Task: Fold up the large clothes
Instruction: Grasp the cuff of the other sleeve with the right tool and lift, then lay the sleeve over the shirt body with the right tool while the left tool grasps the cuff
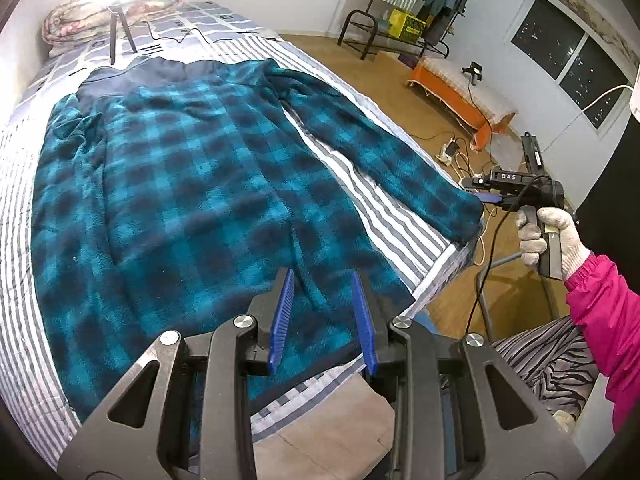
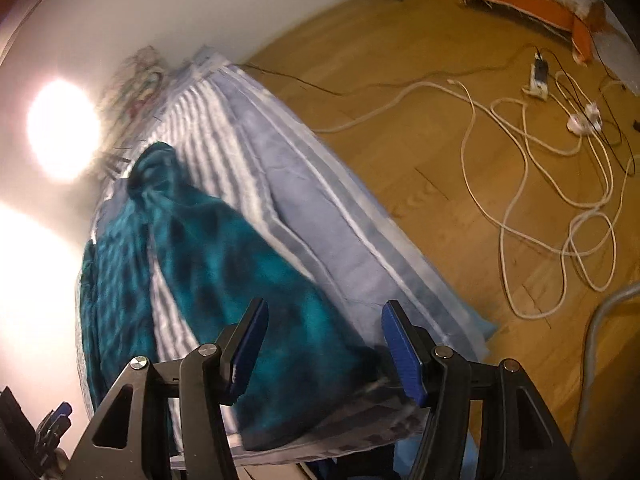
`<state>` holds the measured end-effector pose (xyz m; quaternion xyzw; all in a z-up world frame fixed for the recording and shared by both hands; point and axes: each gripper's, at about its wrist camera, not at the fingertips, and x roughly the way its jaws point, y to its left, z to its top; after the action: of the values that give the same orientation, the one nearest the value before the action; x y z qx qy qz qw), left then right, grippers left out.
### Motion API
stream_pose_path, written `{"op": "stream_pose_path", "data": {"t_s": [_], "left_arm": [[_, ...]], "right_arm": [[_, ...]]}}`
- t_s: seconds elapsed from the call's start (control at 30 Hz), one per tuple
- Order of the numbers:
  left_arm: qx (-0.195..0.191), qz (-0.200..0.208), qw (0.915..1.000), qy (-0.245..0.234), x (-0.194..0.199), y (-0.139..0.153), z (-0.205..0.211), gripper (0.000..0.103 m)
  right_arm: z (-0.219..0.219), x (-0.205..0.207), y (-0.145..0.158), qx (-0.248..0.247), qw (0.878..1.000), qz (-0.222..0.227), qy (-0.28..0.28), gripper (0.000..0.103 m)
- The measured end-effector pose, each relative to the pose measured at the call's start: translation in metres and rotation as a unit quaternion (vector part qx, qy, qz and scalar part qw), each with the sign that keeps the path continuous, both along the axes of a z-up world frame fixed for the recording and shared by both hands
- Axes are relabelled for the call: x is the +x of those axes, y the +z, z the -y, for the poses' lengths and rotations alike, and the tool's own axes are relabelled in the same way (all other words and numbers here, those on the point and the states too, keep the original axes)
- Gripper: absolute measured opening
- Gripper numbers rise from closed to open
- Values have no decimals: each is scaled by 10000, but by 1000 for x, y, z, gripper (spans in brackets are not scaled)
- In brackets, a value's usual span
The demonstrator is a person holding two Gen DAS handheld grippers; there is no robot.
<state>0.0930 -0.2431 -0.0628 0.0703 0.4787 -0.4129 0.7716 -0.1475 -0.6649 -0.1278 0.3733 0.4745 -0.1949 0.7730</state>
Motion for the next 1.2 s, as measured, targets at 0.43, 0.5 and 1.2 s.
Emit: {"op": "stream_pose_path", "data": {"t_s": [0.43, 0.5, 1.2], "left_arm": [[25, 42, 9999, 105, -1, 1, -10, 30], [4, 57, 9999, 154, -1, 3, -16, 30], [-425, -493, 9948, 782, 17, -7, -50, 30]], "right_arm": [[-34, -3, 38, -281, 9987, 77, 421, 7], [-39, -12, 61, -301, 9980, 455, 310, 7], [-233, 76, 113, -661, 9421, 1240, 3045, 6]]}}
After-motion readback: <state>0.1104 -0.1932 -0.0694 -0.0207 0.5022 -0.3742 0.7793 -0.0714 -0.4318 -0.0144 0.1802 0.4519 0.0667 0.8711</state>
